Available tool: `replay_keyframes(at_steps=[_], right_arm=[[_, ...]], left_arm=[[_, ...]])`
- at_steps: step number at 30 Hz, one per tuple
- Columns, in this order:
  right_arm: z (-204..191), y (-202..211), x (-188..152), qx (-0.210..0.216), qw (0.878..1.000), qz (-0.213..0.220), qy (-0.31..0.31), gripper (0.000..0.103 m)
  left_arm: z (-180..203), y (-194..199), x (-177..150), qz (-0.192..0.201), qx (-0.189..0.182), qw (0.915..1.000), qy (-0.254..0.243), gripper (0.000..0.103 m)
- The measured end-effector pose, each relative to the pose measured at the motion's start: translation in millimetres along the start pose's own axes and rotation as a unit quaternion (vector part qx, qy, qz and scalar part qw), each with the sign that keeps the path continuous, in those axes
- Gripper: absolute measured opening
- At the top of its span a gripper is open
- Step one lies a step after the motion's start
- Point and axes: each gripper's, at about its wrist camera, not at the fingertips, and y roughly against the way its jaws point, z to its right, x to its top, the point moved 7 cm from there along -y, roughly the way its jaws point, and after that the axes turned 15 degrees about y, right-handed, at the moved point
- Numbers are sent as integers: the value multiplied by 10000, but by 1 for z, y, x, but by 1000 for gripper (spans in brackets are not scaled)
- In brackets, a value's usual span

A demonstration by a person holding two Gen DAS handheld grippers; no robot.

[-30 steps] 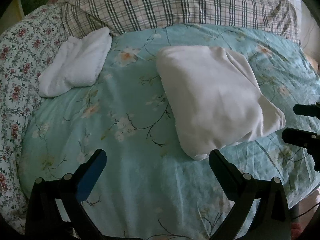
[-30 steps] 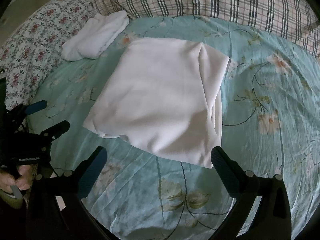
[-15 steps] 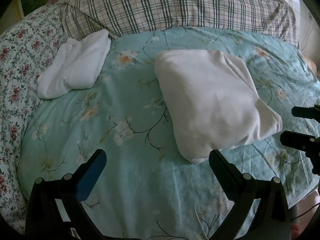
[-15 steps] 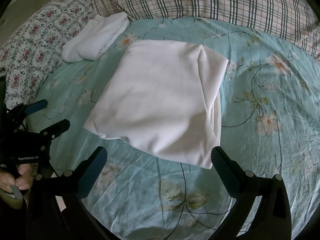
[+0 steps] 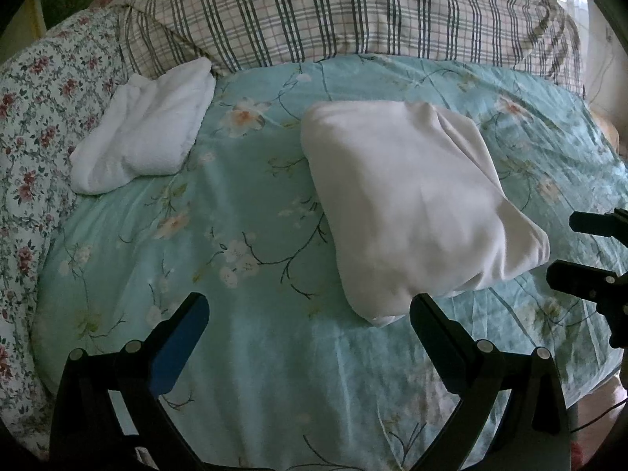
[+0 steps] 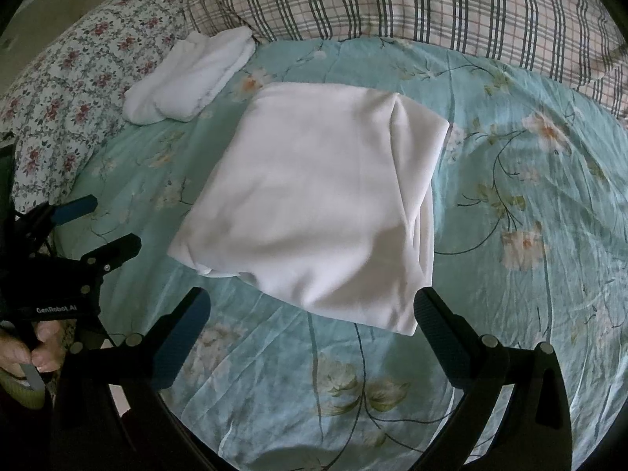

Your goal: Fold large clothes

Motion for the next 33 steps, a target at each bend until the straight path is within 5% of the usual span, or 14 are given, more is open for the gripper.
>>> replay_keyframes(at_steps=[33], right_arm=[[0,0,4,-12,10000,16,-7,103]], left_arm=[[4,-1,5,8,5,10000,-69,102]])
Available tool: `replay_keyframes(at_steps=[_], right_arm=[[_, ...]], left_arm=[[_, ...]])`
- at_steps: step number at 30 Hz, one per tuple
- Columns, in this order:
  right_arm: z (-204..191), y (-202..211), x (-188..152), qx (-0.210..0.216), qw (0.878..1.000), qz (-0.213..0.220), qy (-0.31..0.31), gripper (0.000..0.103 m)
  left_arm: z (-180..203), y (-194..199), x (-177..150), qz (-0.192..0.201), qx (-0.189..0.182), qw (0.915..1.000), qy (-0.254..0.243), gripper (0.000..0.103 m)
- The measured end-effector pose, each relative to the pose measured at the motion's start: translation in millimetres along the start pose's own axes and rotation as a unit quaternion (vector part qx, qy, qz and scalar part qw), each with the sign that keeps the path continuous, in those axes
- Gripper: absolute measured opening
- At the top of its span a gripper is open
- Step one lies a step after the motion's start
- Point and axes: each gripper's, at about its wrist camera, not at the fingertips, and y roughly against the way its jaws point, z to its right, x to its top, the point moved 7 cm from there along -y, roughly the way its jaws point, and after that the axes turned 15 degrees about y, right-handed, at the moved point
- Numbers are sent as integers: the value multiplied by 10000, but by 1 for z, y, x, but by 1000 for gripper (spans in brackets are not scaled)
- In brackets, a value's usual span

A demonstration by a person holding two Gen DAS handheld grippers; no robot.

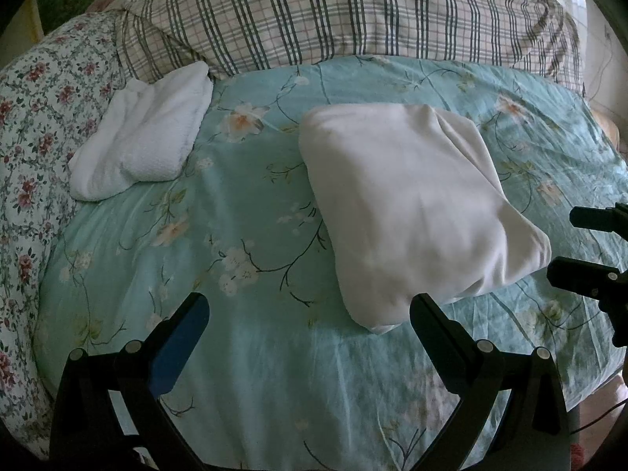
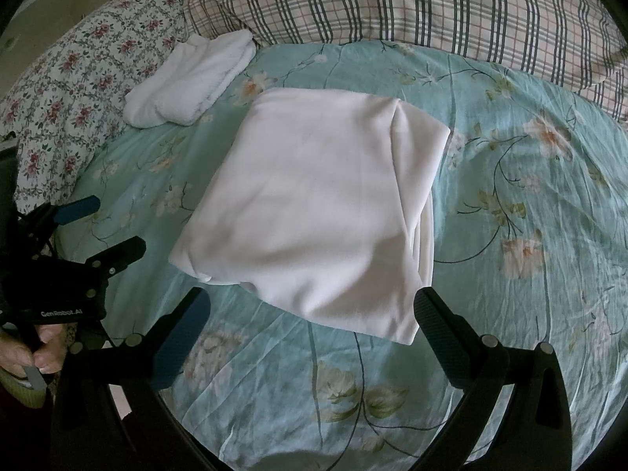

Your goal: Fold large clothes

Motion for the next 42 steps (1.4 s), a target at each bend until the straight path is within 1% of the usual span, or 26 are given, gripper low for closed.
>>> replay_keyframes(at_steps=[16,23,32,42], right_arm=[[1,0,3,10,10000,10,-45,103],[10,-4,11,18,9999,-4,-104,103],[15,-7,9,0,9998,33,-205,103],[28,-14,6,36,9994,-28,-346,103]], left_arm=[[3,-6,5,-27,-5,10000,-53,102],[5,-10,14,-25,6,10000,-22,102],[9,-16,21,-43,64,10000,-60,102],[13,-23,24,-117,54,9999,-59,102]])
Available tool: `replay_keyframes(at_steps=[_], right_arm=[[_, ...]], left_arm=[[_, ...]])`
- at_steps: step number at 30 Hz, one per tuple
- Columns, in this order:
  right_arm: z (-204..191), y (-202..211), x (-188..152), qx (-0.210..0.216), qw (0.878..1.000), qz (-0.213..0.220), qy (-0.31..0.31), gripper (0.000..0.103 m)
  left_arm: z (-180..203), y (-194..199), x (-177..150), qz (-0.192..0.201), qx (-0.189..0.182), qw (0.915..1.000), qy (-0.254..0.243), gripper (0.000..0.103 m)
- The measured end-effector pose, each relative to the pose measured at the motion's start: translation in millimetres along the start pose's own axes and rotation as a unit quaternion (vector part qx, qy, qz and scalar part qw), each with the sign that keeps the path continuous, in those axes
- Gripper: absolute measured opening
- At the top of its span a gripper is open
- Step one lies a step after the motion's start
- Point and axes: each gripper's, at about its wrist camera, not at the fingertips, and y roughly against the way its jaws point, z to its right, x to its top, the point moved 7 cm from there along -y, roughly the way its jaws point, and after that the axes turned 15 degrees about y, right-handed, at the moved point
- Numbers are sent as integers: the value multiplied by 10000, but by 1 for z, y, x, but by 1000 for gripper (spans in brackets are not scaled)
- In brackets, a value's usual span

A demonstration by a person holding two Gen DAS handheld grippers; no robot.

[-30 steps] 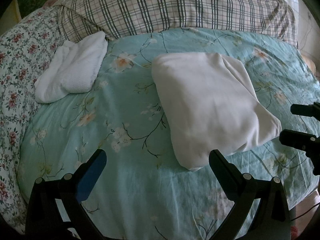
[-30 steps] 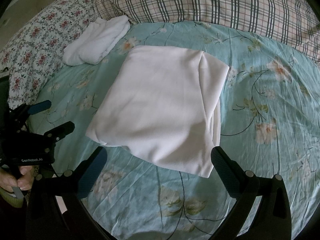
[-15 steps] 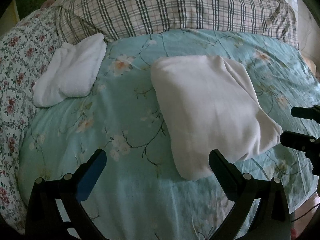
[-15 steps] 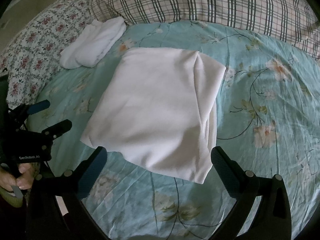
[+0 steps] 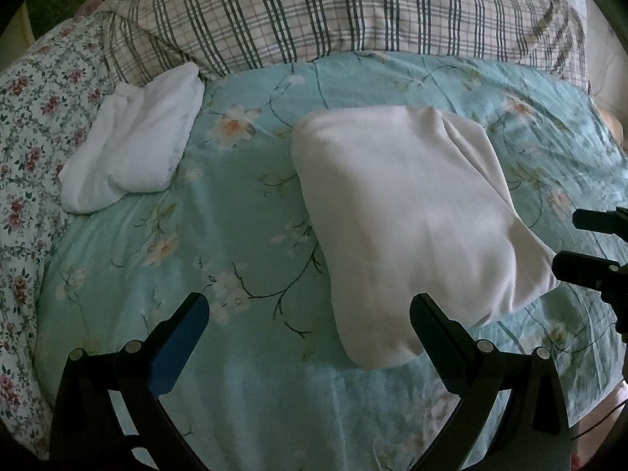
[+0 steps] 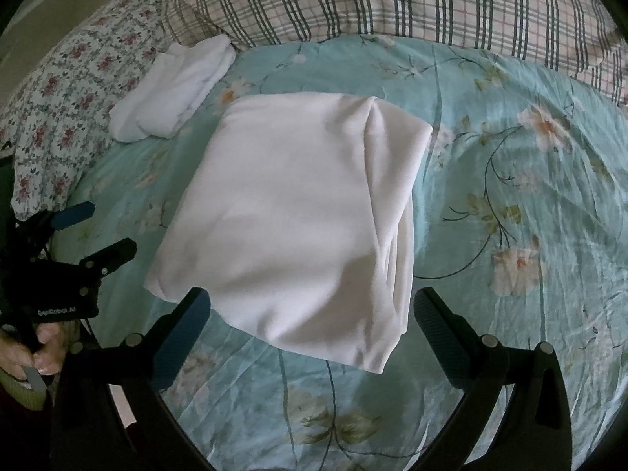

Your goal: Fold large clothes

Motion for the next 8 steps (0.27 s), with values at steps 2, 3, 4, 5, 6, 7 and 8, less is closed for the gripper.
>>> replay_keyframes(at_steps=[2,3,4,5,6,7,8], right_arm=[[1,-2,0,28,10000,-8,-22,103],[2,-4,0,41,10000,-16,-29,103],[2,-6,0,61,10000,-24,-32,103],[2,-7,0,75,10000,-28,-34,103],[2,-8,0,89,9999,-26,-38,103],[2,-10,0,110,9999,-27,-45,103],[3,-11,0,119,9999,-27,-57,103]], left_arm=[[1,0,0,16,-42,10000,27,102],[1,-1,1,18,-44,10000,32,102],[2,-1,1,13,-36,10000,31,102],[3,-2,1,14,-32,10000,35,102],[3,-2,1,14,-37,10000,41,102],[4,-3,1,2,-52,10000,57,102],[4,-3,1,1,-77,9999,75,102]])
